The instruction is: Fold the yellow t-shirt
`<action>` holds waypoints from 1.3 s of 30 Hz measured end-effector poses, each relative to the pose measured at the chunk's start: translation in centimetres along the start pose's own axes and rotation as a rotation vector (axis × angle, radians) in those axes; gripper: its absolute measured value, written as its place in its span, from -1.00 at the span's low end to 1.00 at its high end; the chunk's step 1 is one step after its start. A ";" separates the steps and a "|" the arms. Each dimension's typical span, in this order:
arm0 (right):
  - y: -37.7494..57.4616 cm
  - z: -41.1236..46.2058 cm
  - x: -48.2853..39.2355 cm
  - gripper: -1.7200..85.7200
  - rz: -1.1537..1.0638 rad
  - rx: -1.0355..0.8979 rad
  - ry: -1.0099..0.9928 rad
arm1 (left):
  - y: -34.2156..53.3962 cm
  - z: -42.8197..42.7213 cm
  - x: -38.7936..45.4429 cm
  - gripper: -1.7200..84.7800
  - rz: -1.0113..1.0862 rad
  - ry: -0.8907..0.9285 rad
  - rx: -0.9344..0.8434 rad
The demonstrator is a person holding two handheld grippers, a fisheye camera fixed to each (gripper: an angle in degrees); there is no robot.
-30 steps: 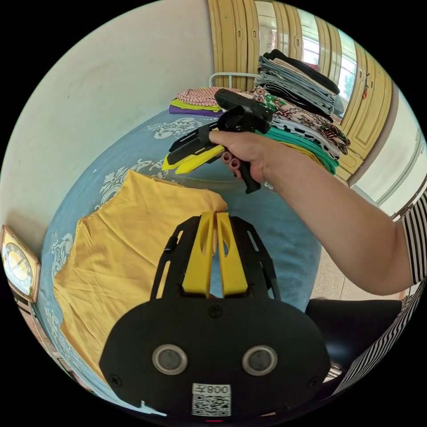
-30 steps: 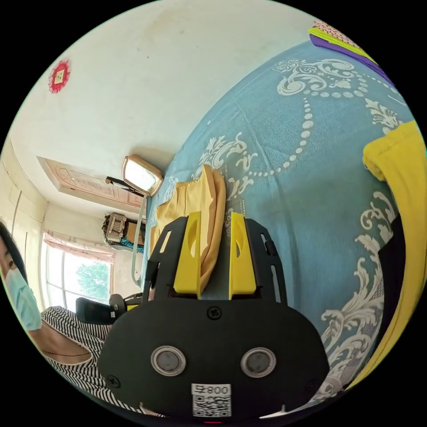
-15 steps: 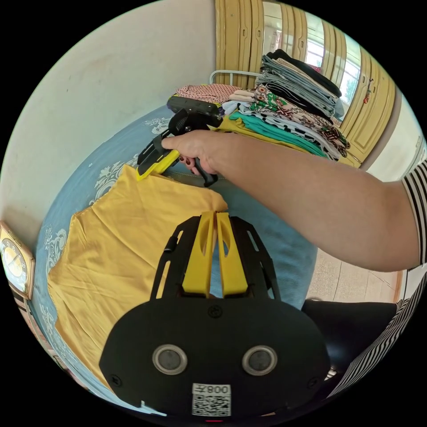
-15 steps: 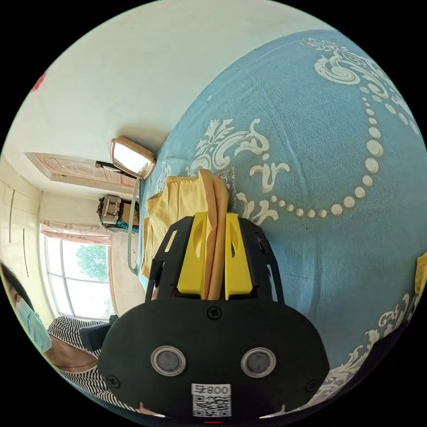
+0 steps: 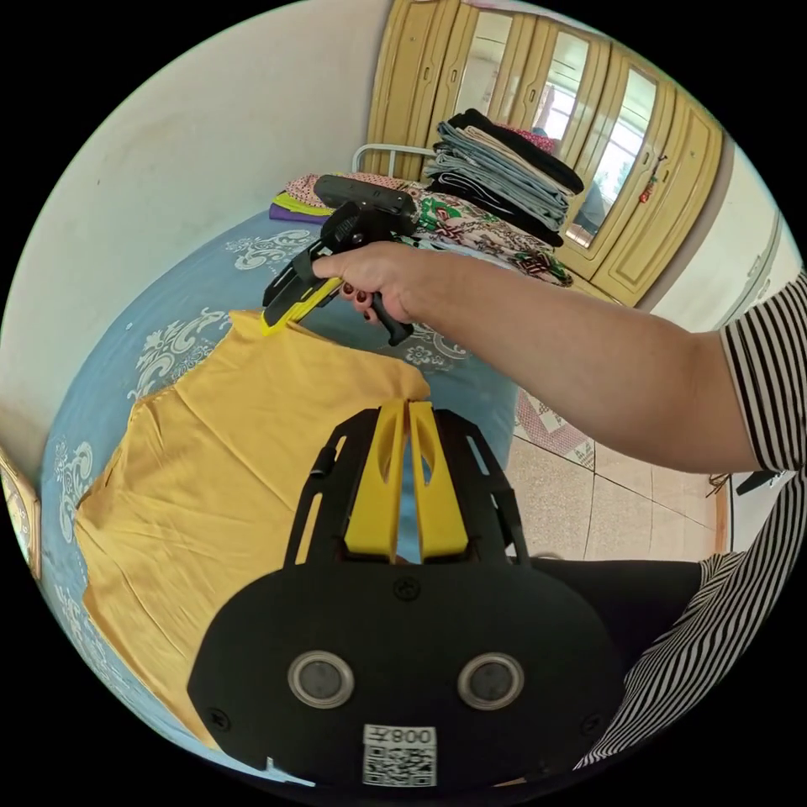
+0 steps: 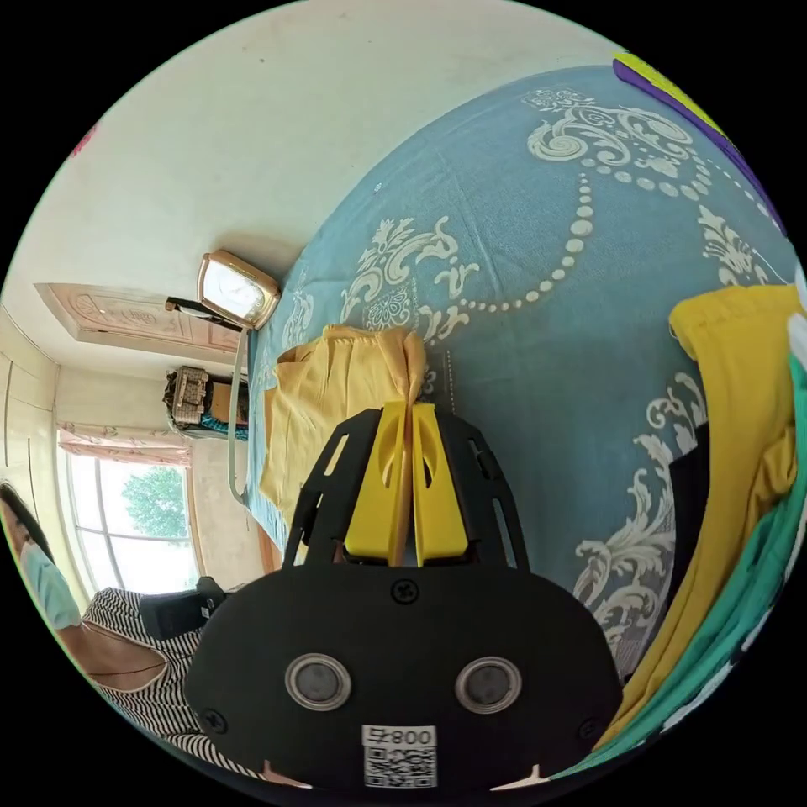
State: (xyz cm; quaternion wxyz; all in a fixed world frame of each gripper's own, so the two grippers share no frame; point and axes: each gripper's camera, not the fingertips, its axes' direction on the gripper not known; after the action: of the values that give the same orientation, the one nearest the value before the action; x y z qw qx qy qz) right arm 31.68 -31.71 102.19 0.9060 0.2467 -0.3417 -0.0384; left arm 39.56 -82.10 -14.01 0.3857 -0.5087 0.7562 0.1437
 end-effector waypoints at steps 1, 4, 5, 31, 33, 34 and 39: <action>0.5 -0.2 0.0 -0.95 0.005 0.009 -0.005 | 0.5 -1.0 0.1 -0.95 0.002 0.008 0.012; 2.3 -0.5 -0.7 -0.95 0.005 0.050 -0.066 | 2.4 -4.4 -1.0 -0.95 -0.032 0.026 0.070; 2.7 -0.4 -1.3 -0.95 -0.005 0.066 -0.101 | 3.4 -6.0 -2.0 -0.95 -0.068 0.042 0.101; -0.5 34.6 -27.1 -0.95 -0.364 -0.187 -0.318 | 42.6 -29.7 -24.8 -0.94 -1.155 0.169 0.597; -0.3 37.7 -27.4 -0.94 -0.360 -0.221 -0.303 | 44.1 -30.1 -25.3 -0.94 -1.190 0.181 0.609; -0.3 38.4 -27.5 -0.94 -0.361 -0.229 -0.297 | 45.1 -30.4 -25.7 -0.94 -1.211 0.186 0.621; 0.2 43.8 -28.4 -0.93 -0.379 -0.284 -0.209 | 48.2 -31.2 -27.1 -0.94 -1.285 0.198 0.626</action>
State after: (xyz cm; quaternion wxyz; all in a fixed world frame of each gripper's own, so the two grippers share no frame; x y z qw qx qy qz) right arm -17.98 -43.18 113.46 0.8680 0.1711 -0.3724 -0.2804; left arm -11.51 -62.00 17.99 0.4513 -0.7293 0.3448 -0.3815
